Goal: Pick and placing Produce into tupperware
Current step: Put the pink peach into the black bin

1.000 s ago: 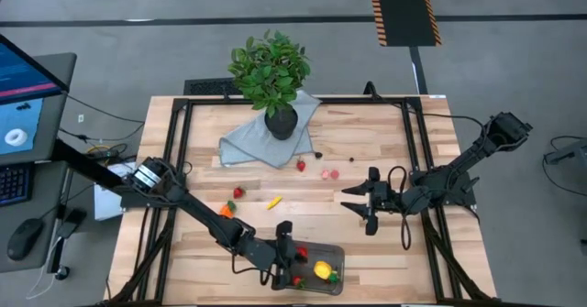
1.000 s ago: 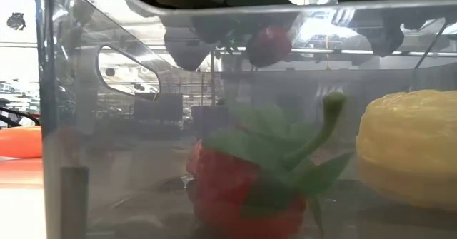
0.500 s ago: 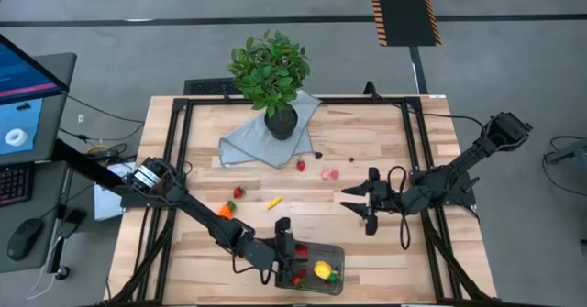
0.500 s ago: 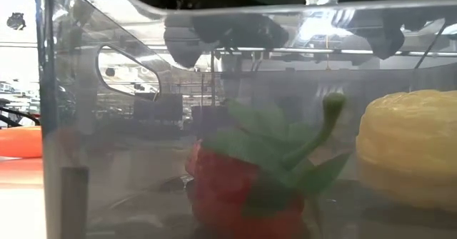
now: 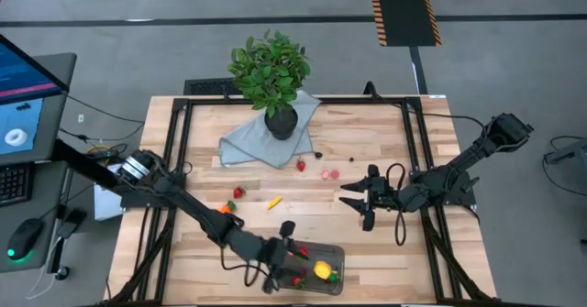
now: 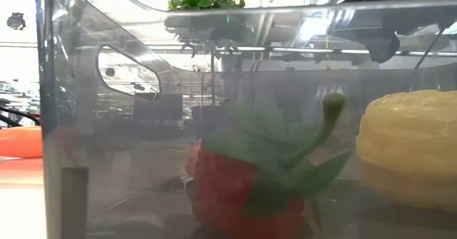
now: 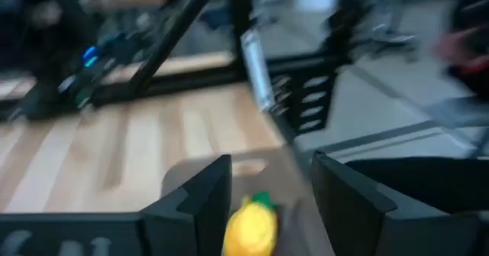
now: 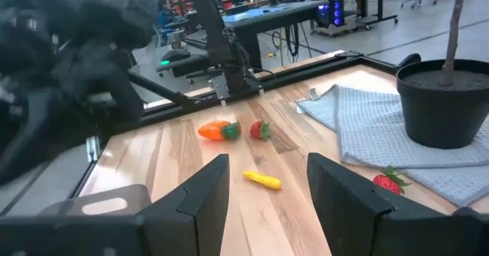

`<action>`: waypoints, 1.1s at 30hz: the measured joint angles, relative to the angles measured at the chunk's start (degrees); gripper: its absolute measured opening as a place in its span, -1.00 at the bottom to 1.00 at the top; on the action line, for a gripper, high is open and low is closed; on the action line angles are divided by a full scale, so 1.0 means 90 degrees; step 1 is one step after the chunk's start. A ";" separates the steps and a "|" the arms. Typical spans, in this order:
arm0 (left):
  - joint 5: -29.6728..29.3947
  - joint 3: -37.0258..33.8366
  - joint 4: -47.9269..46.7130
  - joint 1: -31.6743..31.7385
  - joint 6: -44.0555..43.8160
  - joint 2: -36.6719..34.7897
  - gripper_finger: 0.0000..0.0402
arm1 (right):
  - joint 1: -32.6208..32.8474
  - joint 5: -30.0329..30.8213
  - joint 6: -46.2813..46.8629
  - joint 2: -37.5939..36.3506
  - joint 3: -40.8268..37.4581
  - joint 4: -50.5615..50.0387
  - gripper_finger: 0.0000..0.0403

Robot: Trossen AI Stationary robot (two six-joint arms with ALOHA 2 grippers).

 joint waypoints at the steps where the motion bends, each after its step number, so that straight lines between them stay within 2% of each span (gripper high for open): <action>1: 0.0237 -0.0194 0.0243 0.0082 0.0034 -0.0146 -0.18 | -0.0001 0.0002 -0.0002 0.0000 0.0000 0.0000 0.00; 5: 0.1064 -0.1624 0.1716 0.0588 -0.0019 -0.1103 -0.22 | -0.0049 -0.0001 -0.0015 0.0000 0.0000 0.0049 0.00; 9: 0.1225 -0.3246 0.3094 0.0938 -0.0028 -0.2285 -0.26 | -0.0041 -0.0002 -0.0109 0.0000 0.0000 0.0009 0.00; 14: 0.1131 -0.4724 0.3925 0.1070 0.0112 -0.3679 -0.26 | -0.0101 0.0067 -0.0563 -0.0001 0.0009 0.0035 0.00; 19: 0.0801 -0.5472 0.3944 0.1065 0.0286 -0.4708 -0.26 | -0.0448 0.0564 -0.0574 -0.0002 0.0056 -0.0323 0.00; 23: 0.0700 -0.5862 0.3938 0.1065 0.0407 -0.5253 -0.26 | -0.0946 0.0537 -0.0496 -0.0002 0.0056 -0.0980 0.00; 28: 0.0246 -0.6222 0.3896 0.1065 0.0410 -0.5590 -0.26 | -0.1590 0.0516 0.0290 0.0000 0.0058 -0.1647 0.00; 33: 0.0160 -0.6432 0.3875 0.1065 0.0403 -0.5692 -0.26 | -0.2058 -0.0215 0.0874 0.0001 0.0058 -0.2402 0.00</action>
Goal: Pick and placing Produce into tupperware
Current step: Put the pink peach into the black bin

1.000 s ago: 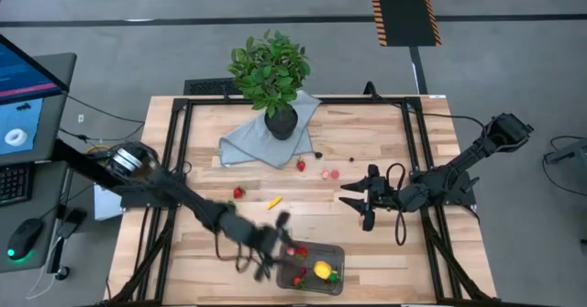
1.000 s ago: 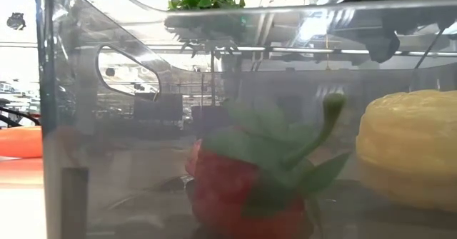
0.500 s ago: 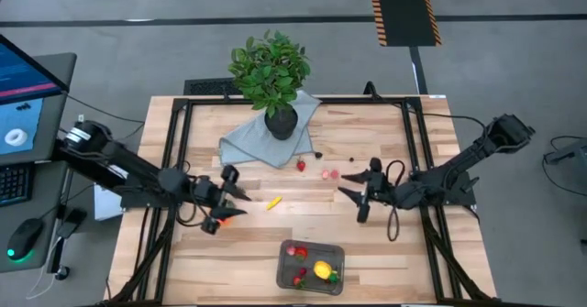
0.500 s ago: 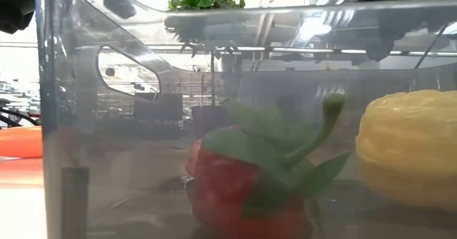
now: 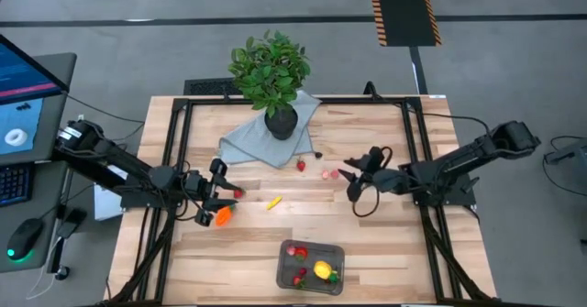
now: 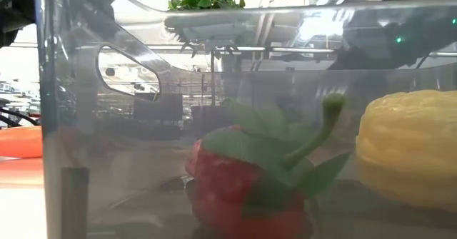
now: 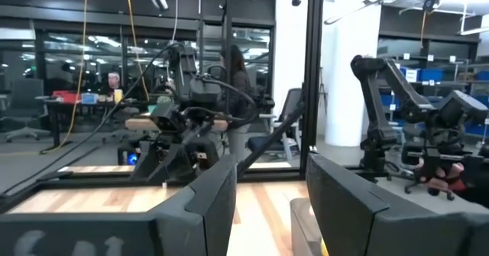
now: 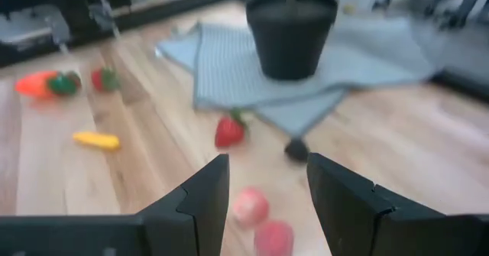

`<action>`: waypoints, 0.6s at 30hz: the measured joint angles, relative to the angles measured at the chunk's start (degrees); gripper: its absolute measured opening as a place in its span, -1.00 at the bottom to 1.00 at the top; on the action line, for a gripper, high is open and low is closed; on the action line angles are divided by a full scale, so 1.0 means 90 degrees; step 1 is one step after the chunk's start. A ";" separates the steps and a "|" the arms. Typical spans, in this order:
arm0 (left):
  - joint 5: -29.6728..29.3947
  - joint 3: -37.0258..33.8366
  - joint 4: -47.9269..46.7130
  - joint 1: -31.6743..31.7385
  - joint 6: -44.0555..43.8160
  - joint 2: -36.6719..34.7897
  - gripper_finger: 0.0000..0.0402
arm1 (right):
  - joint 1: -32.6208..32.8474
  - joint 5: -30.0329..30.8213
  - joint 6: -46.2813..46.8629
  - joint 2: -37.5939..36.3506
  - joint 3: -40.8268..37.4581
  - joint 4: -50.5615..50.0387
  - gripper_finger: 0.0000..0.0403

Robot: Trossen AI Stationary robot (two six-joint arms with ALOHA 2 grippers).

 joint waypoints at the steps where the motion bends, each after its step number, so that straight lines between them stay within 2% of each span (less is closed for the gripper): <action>1: 0.0000 -0.0009 0.0002 -0.0001 0.0000 -0.0002 -0.26 | -0.0074 -0.0187 0.0139 0.0010 0.0000 -0.0096 0.00; 12: 0.0156 -0.0015 -0.0031 -0.0002 -0.0002 0.0000 -0.26 | -0.0503 -0.1463 0.0565 0.0709 0.0002 -0.0236 0.00; 18: 0.0233 -0.0015 -0.0032 -0.0002 -0.0004 0.0003 -0.26 | -0.0574 -0.1639 0.0380 0.1444 0.0000 0.0371 0.00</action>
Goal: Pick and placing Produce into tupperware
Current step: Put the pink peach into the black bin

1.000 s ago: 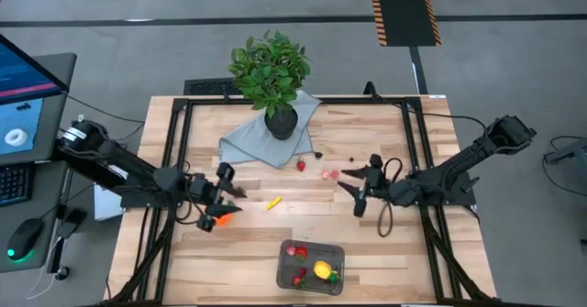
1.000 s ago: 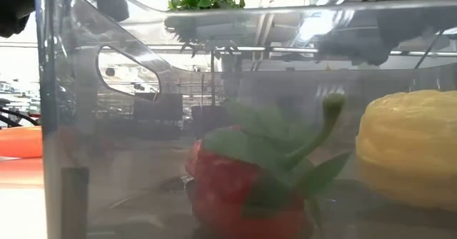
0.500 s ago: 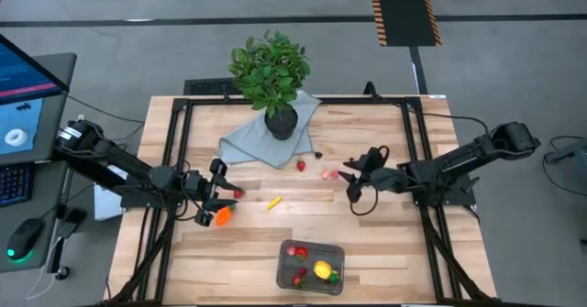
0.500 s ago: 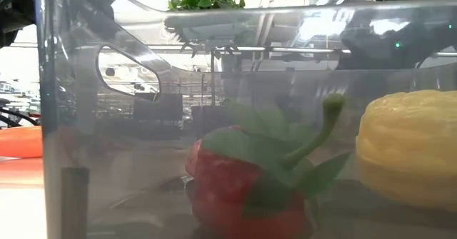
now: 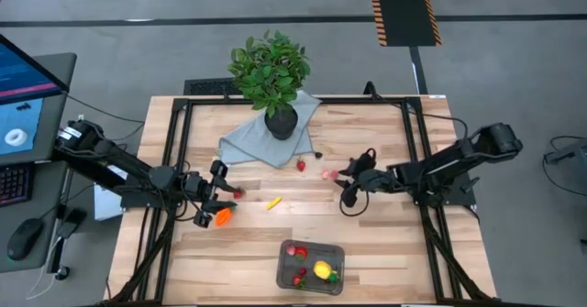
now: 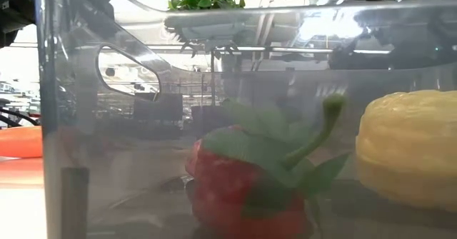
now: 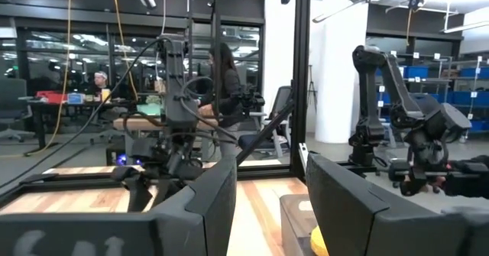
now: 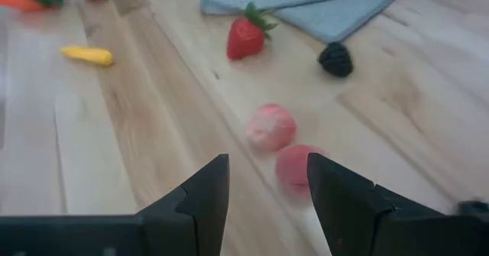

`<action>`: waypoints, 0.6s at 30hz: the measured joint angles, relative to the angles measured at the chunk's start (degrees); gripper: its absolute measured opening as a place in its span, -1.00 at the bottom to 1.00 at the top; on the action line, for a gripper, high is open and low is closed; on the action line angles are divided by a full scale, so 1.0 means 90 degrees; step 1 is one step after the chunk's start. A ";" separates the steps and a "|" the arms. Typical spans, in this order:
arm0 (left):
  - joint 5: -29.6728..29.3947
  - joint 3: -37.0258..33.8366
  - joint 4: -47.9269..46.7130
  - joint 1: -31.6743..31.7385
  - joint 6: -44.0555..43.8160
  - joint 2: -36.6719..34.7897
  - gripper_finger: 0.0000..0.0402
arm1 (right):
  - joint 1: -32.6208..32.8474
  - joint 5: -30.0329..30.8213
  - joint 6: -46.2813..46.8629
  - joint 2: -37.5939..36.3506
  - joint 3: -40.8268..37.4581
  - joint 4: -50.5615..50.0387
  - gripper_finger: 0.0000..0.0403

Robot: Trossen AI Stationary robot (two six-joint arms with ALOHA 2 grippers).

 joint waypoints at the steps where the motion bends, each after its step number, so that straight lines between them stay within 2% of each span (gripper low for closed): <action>1: 0.0001 0.0000 0.0000 0.0000 -0.0010 0.0000 -0.26 | 0.0002 -0.0006 -0.0033 0.0098 0.0000 0.0098 0.00; 11: 0.0189 0.0000 0.0001 -0.0010 -0.0023 0.0000 -0.26 | -0.0155 0.0003 -0.0200 0.1332 0.0002 0.0859 0.00; 18: 0.0247 0.0000 0.0002 -0.0010 -0.0026 0.0000 -0.26 | -0.0255 0.0108 -0.0435 0.1800 0.0020 0.1283 0.00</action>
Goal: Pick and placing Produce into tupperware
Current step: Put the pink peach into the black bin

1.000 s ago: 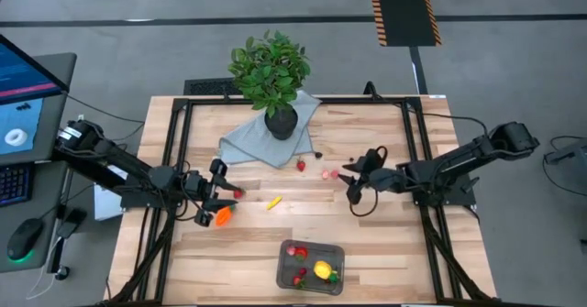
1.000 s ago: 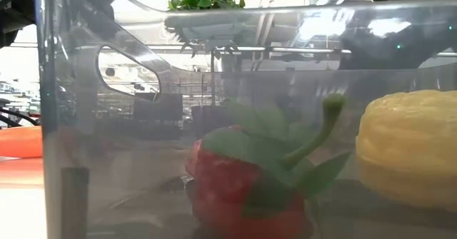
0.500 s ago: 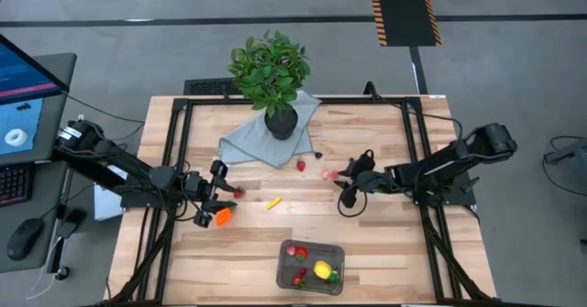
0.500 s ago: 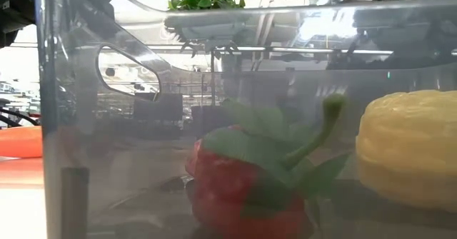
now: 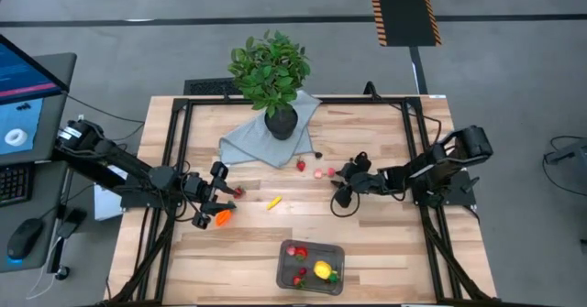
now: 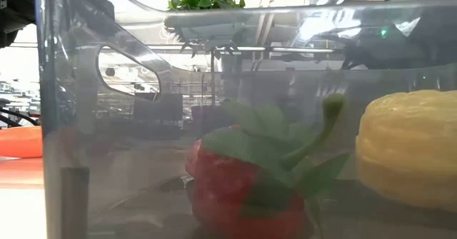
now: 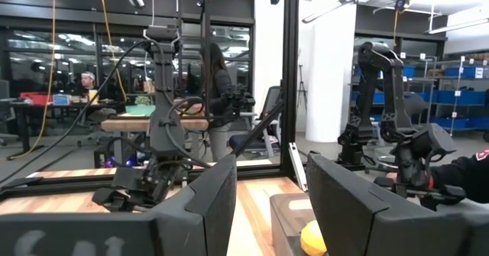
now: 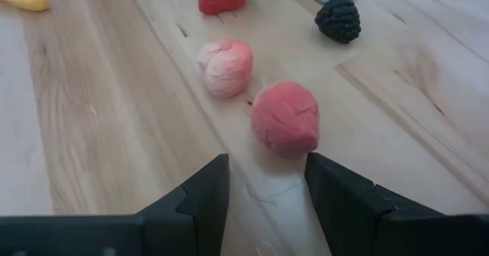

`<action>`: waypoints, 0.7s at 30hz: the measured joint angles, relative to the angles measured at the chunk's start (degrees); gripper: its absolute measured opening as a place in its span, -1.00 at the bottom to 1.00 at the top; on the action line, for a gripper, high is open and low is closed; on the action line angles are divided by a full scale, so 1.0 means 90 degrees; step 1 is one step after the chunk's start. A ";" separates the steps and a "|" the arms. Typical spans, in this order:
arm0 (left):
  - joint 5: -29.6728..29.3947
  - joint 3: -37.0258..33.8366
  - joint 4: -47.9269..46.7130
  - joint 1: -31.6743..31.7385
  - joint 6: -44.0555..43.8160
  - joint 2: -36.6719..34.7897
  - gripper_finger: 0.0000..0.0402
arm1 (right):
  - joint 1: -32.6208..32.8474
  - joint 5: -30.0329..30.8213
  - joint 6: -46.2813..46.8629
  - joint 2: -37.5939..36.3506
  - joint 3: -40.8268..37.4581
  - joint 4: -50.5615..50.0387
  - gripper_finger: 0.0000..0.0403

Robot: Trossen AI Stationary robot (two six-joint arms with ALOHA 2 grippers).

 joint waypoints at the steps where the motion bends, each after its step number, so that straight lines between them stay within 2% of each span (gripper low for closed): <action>1: 0.0014 0.0000 0.0000 0.0002 0.0000 0.0000 -0.26 | 0.0000 -0.0002 -0.0050 0.0024 0.0001 0.0018 0.00; 21: 0.0025 0.0000 -0.0051 0.0002 0.0102 0.0002 -0.26 | -0.0535 -0.0202 -0.1166 0.0041 0.0026 0.0281 0.00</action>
